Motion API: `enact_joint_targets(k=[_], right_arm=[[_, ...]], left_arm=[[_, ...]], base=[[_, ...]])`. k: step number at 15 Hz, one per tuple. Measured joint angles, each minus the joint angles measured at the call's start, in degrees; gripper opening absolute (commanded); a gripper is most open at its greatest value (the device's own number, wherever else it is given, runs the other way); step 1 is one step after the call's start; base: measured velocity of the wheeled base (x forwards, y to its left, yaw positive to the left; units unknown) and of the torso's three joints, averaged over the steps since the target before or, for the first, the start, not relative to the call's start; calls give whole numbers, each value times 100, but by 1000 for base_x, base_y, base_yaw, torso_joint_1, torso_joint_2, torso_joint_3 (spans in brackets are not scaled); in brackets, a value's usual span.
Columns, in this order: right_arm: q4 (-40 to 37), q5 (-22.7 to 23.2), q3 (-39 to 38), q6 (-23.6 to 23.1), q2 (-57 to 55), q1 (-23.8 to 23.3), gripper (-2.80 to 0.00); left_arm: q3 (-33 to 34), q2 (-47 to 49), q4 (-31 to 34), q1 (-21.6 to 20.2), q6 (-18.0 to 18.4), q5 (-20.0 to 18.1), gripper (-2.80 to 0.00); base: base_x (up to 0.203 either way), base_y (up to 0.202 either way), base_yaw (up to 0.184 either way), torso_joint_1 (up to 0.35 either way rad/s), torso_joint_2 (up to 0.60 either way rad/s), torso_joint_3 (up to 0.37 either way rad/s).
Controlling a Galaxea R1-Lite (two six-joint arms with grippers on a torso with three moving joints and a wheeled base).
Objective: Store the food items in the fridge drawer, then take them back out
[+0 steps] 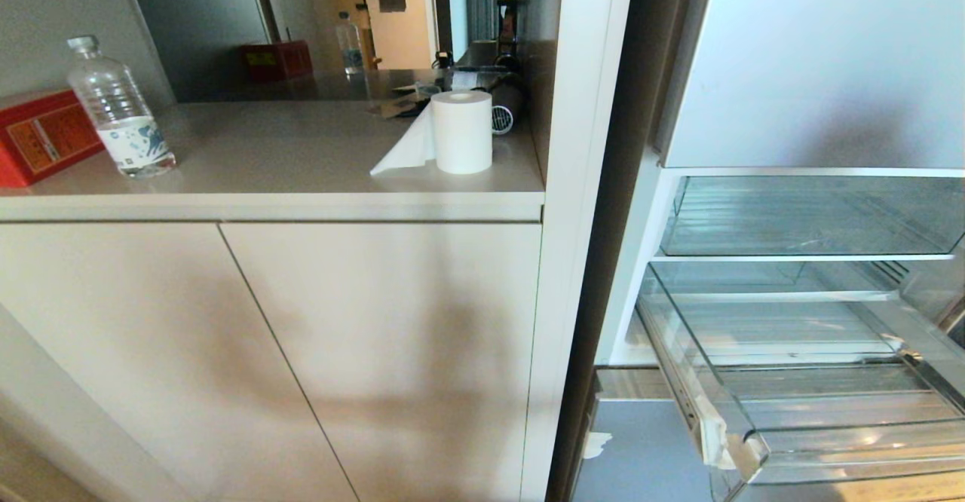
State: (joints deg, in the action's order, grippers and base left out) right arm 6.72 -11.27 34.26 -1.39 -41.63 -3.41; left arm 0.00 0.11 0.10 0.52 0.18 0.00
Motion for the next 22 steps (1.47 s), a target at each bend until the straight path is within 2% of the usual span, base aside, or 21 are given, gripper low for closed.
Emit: enact_joint_targets(k=[4, 7, 10, 12, 15, 17, 19, 22], right_arm=[[736, 396, -1504, 115, 1657, 59, -280], [1438, 687, -2333, -130, 2510, 183, -280], [1483, 1043, -3024, -293, 3243, 273, -280], [1136, 1020, -3307, -256, 3702, 304, -280], [213, 791, -3410, -265, 4044, 321, -280], [-16, 794, -3424, -94, 4128, 323, -280], [-95, 900, -3424, 29, 4161, 323, -280], [-650, 1127, -3415, -107, 4170, 323, -280]], left_arm=[[0, 0, 0, 0, 0, 0, -280], [0, 0, 0, 0, 0, 0, -280], [0, 0, 0, 0, 0, 0, -280], [0, 0, 0, -1, -2, 0, -280], [0, 0, 0, -1, -7, 0, -280], [0, 0, 0, 0, -5, 0, -280], [0, 0, 0, 0, -7, 0, -280], [0, 0, 0, 0, -7, 0, -280]], base=[[0, 0, 0, 0, 0, 0], [0, 0, 0, 0, 0, 0], [0, 0, 0, 0, 0, 0], [0, 0, 0, 0, 0, 0], [0, 0, 0, 0, 0, 0], [0, 0, 0, 0, 0, 0], [0, 0, 0, 0, 0, 0], [0, 0, 0, 0, 0, 0]])
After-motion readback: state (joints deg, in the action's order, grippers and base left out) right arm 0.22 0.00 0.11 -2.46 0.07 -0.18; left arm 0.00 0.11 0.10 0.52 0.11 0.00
